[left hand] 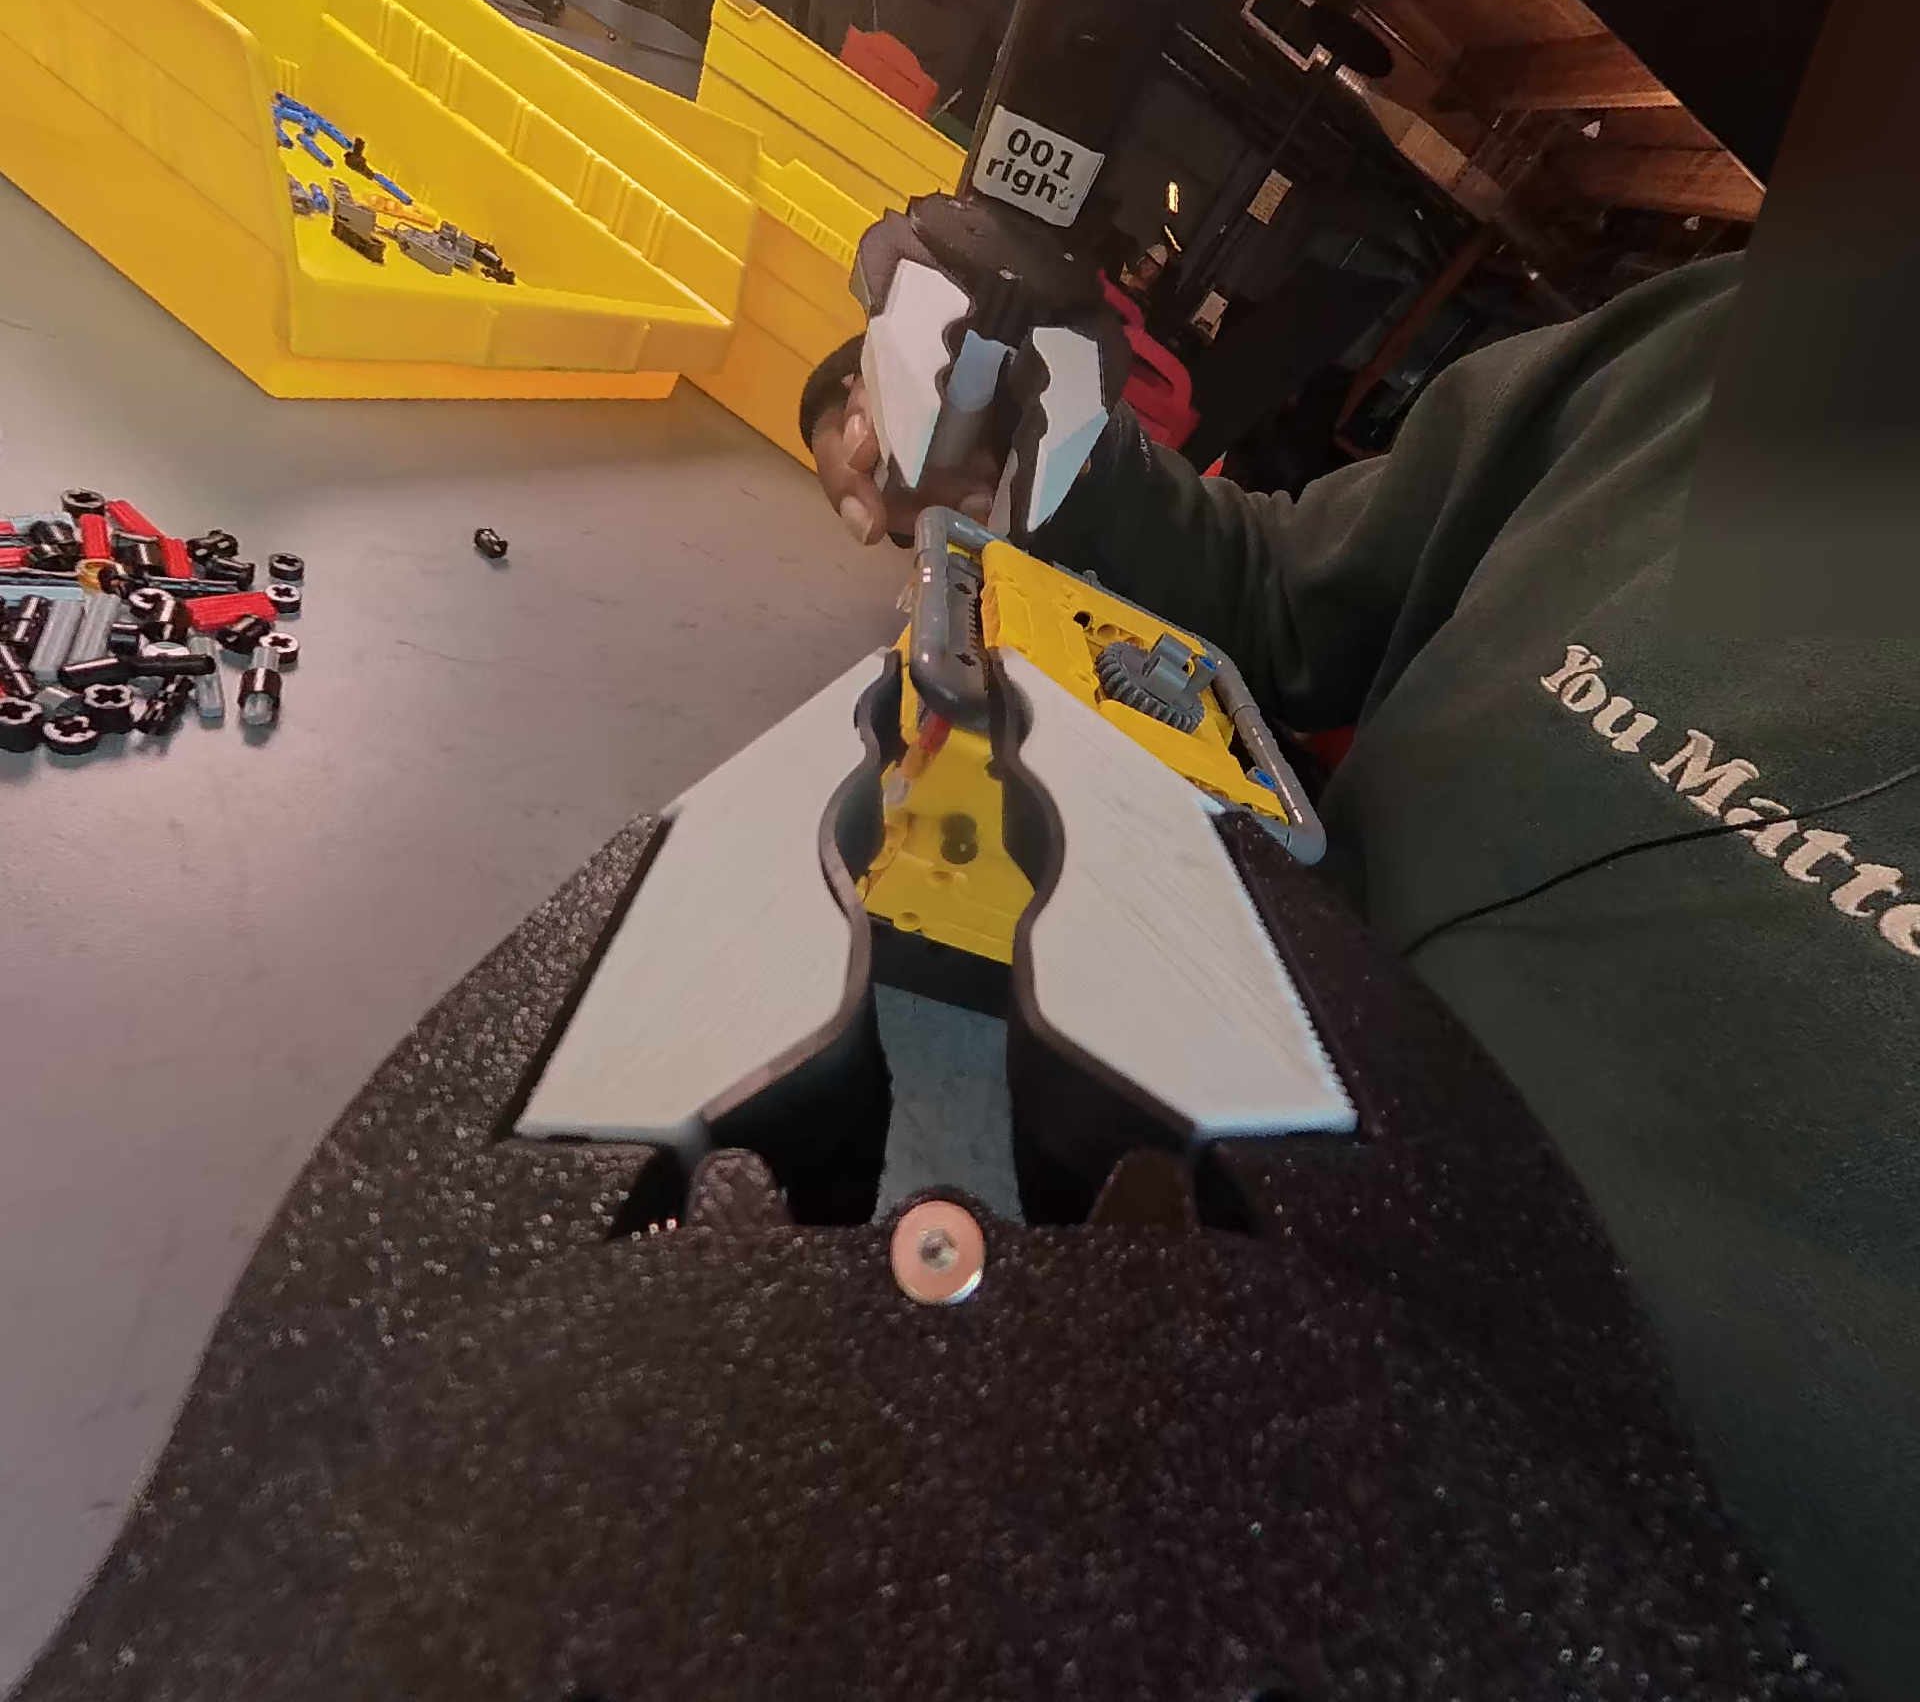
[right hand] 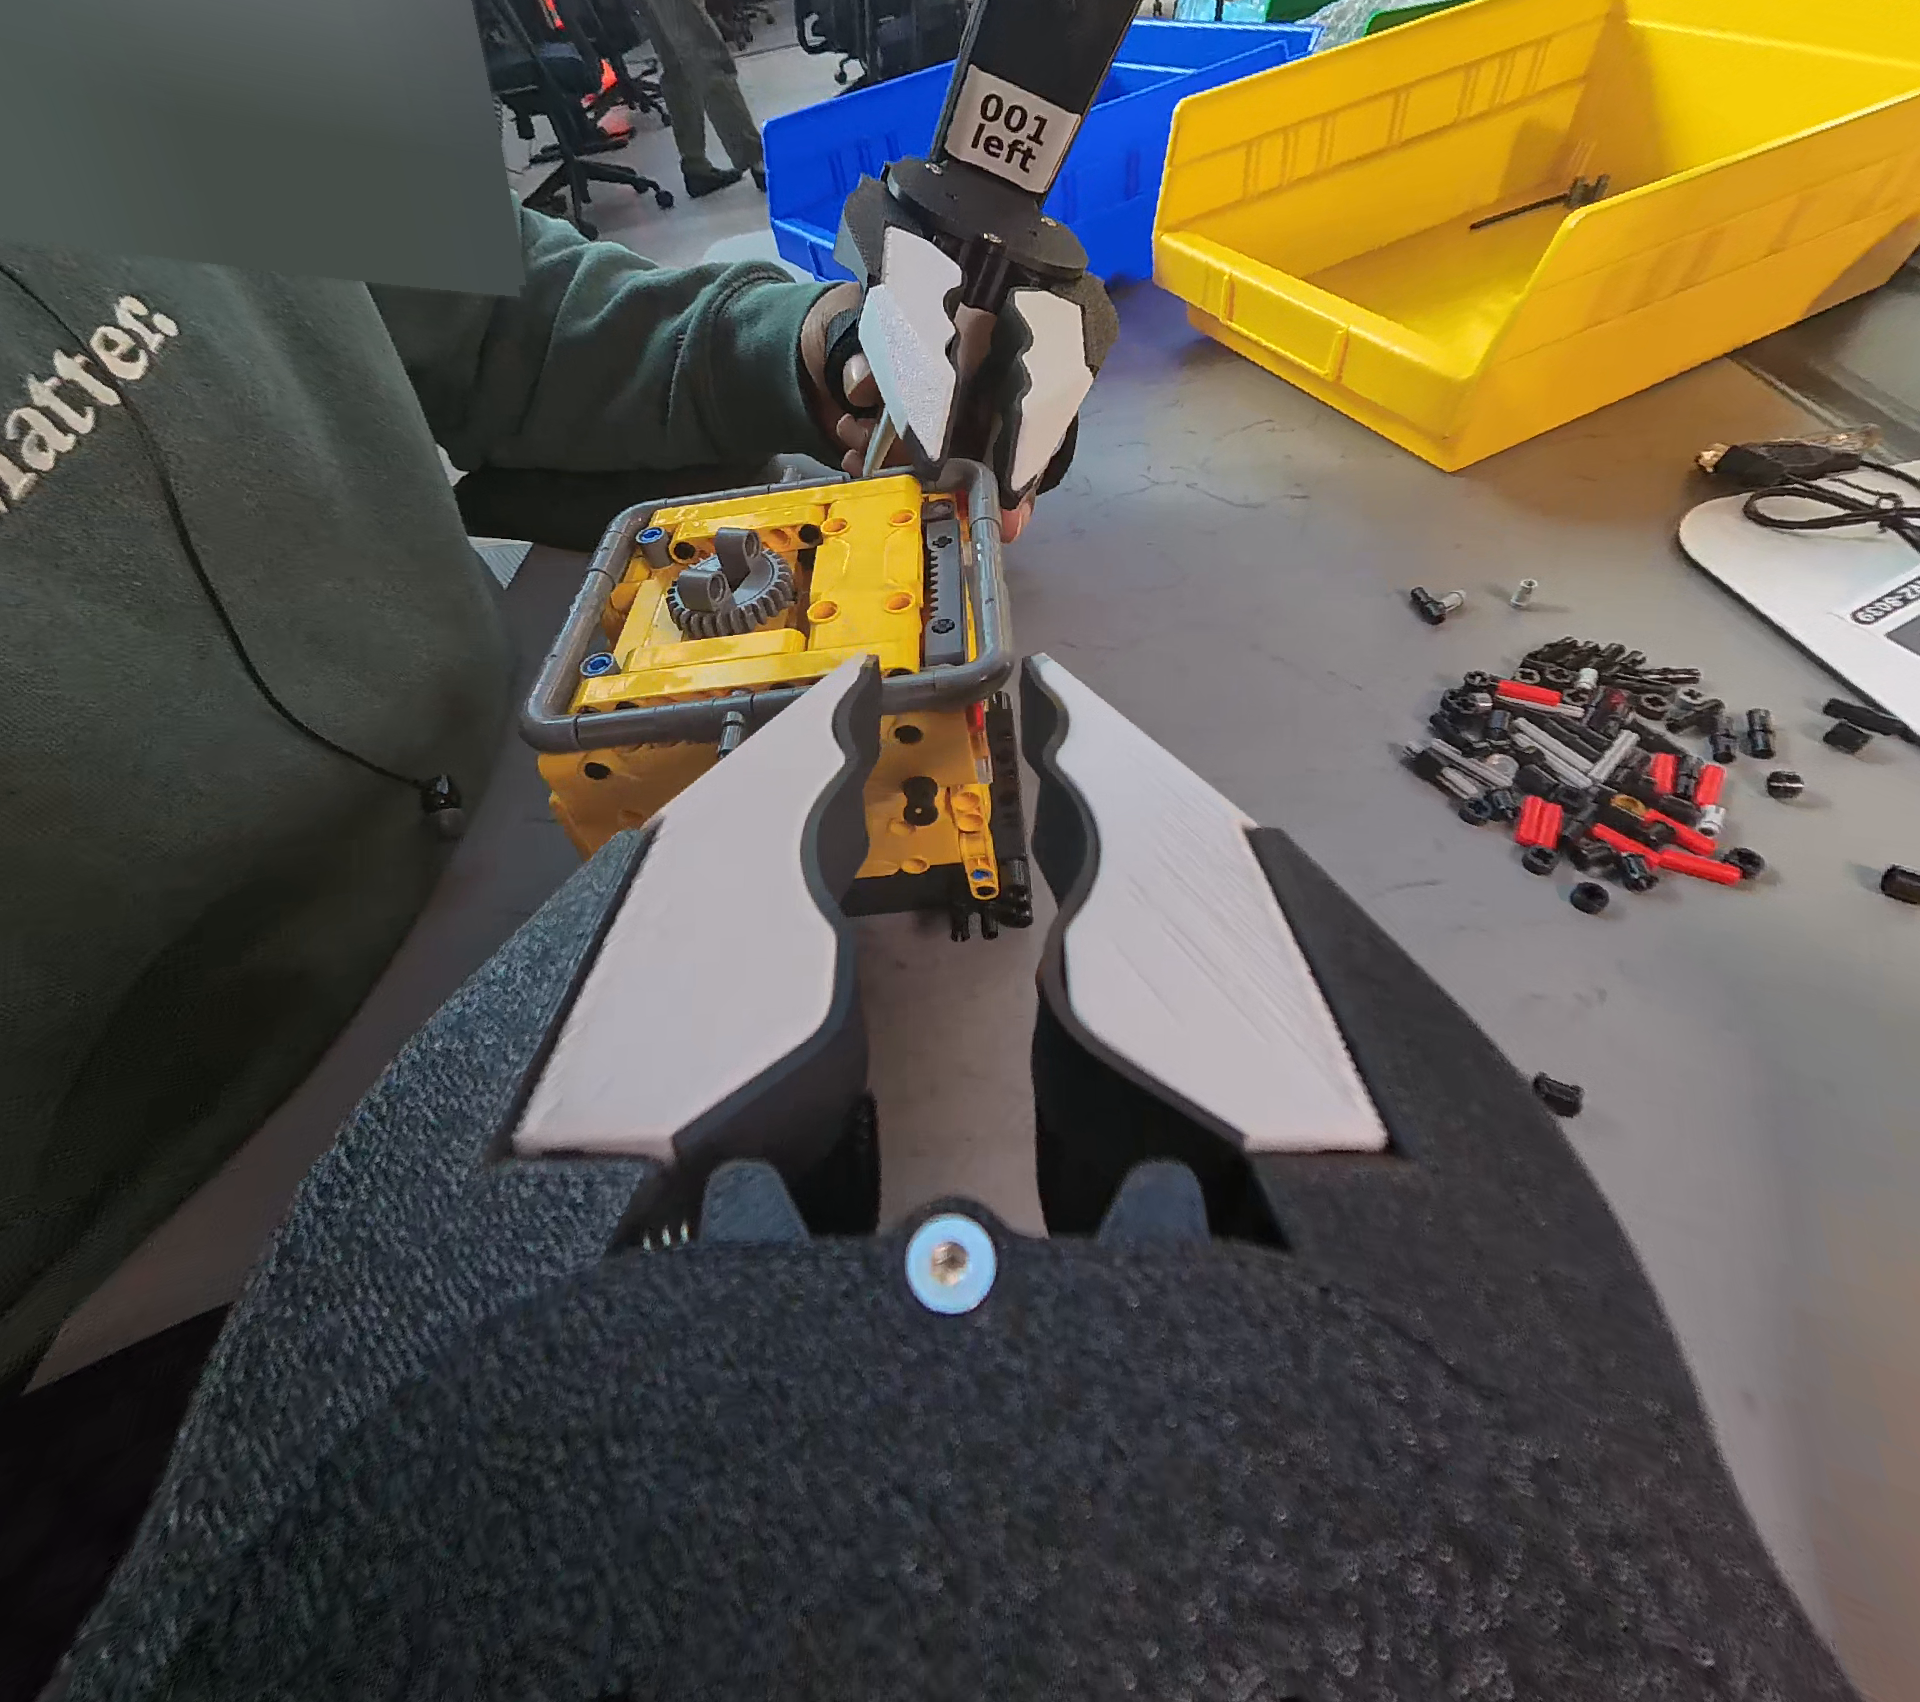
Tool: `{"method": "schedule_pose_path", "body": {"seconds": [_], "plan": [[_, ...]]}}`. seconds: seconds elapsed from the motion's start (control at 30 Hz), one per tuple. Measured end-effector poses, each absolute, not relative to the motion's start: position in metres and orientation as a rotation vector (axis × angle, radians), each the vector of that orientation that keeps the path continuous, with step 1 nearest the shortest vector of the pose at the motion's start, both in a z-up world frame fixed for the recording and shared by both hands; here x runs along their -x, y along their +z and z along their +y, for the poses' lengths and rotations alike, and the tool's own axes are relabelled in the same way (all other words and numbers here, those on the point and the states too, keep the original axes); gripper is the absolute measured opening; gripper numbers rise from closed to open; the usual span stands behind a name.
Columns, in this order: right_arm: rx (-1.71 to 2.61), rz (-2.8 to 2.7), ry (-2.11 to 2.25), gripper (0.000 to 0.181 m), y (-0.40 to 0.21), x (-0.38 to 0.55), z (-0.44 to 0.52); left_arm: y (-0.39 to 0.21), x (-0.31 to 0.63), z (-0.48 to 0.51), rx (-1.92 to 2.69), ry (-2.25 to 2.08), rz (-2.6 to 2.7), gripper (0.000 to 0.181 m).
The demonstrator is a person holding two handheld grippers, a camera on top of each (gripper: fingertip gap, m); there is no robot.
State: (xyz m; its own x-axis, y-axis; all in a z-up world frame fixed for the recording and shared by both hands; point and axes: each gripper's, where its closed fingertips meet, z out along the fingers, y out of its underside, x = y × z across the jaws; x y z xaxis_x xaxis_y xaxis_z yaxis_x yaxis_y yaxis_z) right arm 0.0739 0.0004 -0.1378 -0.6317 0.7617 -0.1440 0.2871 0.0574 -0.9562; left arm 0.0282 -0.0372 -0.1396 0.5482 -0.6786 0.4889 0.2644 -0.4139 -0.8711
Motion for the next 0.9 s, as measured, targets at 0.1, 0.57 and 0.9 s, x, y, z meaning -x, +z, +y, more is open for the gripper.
{"method": "schedule_pose_path", "body": {"seconds": [0.1, 0.57, 0.9], "plan": [[1.048, -1.950, 1.623, 0.030, -0.138, -0.076, -0.001, -0.140, -0.028, -0.037, 1.699, -1.092, 0.345, 0.016], [0.924, -2.109, 1.434, 0.129, -0.152, -0.085, -0.034, -0.127, -0.041, -0.059, 1.647, -1.000, 0.558, 0.094], [0.899, -2.065, 1.393, 0.106, -0.154, -0.089, -0.039, -0.155, -0.065, -0.067, 1.747, -0.680, 0.790, 0.107]]}}
